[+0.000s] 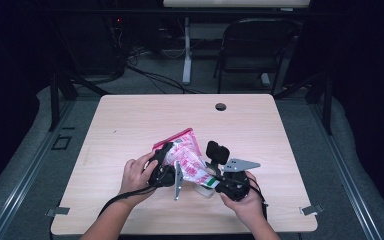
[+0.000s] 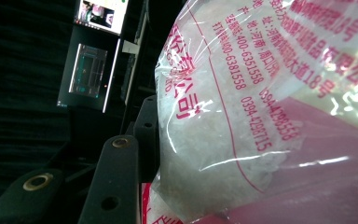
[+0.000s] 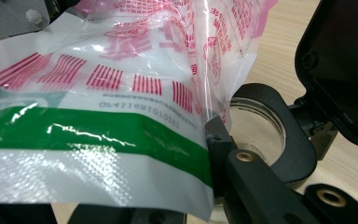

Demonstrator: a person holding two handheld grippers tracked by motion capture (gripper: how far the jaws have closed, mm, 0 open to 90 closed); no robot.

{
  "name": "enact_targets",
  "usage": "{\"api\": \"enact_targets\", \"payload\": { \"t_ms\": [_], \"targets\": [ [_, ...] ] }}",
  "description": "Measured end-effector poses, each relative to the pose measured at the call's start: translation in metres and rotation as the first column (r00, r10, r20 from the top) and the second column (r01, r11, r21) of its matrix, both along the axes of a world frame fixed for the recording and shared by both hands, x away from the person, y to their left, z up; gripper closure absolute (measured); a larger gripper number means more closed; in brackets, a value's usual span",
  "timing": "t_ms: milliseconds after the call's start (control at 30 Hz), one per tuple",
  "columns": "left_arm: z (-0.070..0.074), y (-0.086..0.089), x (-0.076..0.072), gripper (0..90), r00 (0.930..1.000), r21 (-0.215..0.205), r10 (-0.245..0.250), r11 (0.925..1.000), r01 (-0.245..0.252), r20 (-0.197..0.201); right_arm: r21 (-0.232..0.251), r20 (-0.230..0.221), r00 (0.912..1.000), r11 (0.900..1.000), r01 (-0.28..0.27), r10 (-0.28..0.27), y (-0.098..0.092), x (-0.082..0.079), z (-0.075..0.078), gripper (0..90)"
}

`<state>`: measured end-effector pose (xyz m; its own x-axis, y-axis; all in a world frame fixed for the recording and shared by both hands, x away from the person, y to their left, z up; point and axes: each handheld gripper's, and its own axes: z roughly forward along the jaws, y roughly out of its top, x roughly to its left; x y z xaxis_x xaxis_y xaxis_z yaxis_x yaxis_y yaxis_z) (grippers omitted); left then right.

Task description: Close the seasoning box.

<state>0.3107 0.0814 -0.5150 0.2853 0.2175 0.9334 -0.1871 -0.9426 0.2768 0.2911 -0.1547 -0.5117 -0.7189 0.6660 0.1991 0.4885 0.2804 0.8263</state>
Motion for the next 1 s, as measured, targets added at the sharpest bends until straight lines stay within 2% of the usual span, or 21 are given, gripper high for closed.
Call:
{"api": "enact_targets", "payload": {
  "t_ms": [367,567,1000],
  "targets": [
    [0.0022,-0.0026,-0.0019,62.2,0.9998,0.013,-0.003,0.9999,0.003,0.017,0.008,0.000,0.9998,1.000,0.022,-0.022,-0.0017,0.0004,-0.0015,88.6],
    [0.0024,-0.0030,-0.0020,62.4,0.9999,0.014,0.000,0.9999,0.000,0.012,-0.008,-0.004,0.9996,1.000,0.027,-0.027,-0.0009,0.0011,-0.0029,89.6],
    [0.0041,-0.0039,-0.0036,62.7,0.9996,0.010,0.005,0.9999,-0.006,0.026,-0.019,0.004,0.9989,0.999,0.047,-0.047,0.0020,0.0017,-0.0051,89.9]
  ]
}}
